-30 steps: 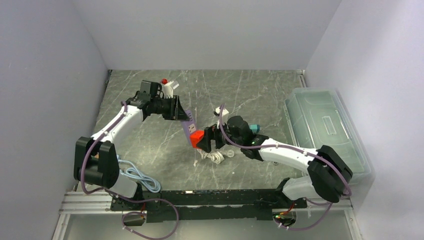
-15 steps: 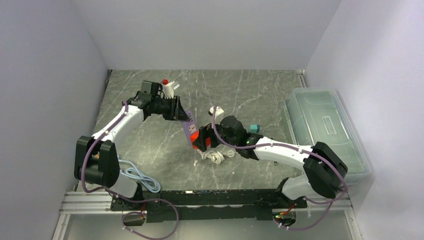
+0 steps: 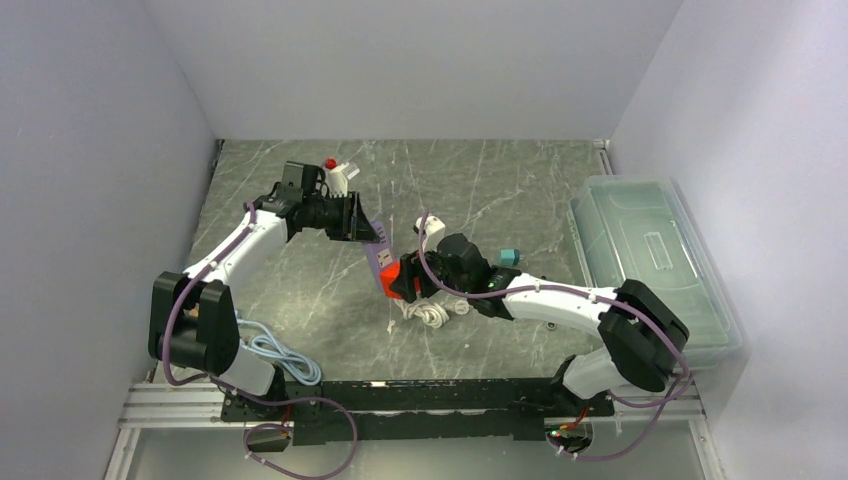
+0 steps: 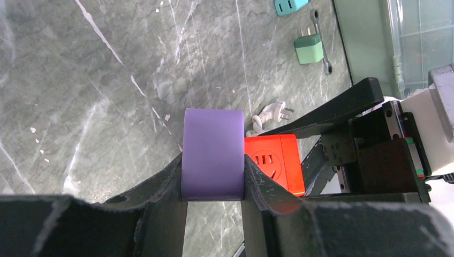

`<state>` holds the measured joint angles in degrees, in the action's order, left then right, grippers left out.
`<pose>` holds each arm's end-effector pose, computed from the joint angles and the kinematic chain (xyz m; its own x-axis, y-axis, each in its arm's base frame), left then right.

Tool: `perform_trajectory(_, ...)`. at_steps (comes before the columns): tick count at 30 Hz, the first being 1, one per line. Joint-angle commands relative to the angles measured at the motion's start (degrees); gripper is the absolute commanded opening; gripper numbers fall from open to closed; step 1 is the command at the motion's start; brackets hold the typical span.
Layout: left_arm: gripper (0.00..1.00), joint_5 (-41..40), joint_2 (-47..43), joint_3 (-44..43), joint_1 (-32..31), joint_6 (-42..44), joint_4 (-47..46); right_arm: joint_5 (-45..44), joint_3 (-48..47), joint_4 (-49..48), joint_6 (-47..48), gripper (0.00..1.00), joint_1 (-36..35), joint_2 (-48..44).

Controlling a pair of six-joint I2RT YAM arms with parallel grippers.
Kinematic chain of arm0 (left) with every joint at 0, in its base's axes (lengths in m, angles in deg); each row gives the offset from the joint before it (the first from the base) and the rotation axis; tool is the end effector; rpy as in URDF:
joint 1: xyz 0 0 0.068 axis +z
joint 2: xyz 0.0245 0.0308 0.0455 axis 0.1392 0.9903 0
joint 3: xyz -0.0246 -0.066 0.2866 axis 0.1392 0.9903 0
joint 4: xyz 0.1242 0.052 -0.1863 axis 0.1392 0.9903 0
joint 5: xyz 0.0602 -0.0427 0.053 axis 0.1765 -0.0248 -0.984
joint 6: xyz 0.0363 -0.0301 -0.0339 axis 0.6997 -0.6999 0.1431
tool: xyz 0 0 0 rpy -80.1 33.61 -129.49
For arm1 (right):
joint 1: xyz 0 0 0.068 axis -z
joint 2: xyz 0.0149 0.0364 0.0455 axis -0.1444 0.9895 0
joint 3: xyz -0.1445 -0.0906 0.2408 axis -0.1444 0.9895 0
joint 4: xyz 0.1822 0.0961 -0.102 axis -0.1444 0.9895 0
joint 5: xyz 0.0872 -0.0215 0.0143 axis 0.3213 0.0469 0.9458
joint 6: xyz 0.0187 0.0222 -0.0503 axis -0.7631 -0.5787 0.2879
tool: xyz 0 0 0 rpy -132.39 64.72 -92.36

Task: Pull the plug off the socket

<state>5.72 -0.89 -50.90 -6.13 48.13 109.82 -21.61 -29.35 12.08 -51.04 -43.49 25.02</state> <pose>0.2732 -0.0976 0.2979 -0.8466 0.0283 -0.5315 0.4268 0.6327 -0.6462 0.1728 0.2265 0.2588 -0.5811 -0.1153 -0.8057 -0.6656 0.6370 0.3889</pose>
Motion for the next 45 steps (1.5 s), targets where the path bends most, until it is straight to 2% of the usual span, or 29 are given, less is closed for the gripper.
perform_trajectory(1, 0.0, 3.98, -0.04, -1.27, -0.55, 0.1, -1.11, 0.58, -2.07, -2.41, 1.3, 0.59, -0.16, 0.09)
perform_trajectory(4, 0.0, 4.47, 0.04, -1.3, -0.55, 0.14, -0.94, 1.81, -1.93, -2.83, 1.7, 0.53, 0.02, 0.17)
perform_trajectory(12, 0.0, 6.42, 0.16, -1.53, -0.55, 0.98, -0.84, 7.3, -0.96, -3.02, 3.94, 0.18, 2.24, -1.25)
perform_trajectory(15, 0.0, 8.75, 0.86, -1.96, -1.07, 1.86, -0.38, 11.21, -0.84, -3.19, 4.67, 0.0, 3.37, -1.6)
perform_trajectory(19, 0.0, 7.44, 0.76, -2.26, -2.39, 3.04, 0.56, 15.55, 0.43, -4.82, 4.0, 0.0, 5.65, -2.5)
perform_trajectory(27, 0.0, 4.13, 0.57, -2.2, -2.57, 2.26, 0.71, 12.74, 1.02, -5.16, 2.68, 0.0, 5.78, -2.22)
perform_trajectory(35, 0.0, -1.62, 0.42, -2.47, -2.5, 1.72, 2.12, 3.53, 2.06, -5.22, 0.56, 0.0, 4.5, -3.12)
perform_trajectory(45, 0.0, -3.86, 1.79, -2.48, -0.64, -0.57, 2.68, -6.99, 1.46, -1.59, 0.11, 0.0, 0.22, -4.26)
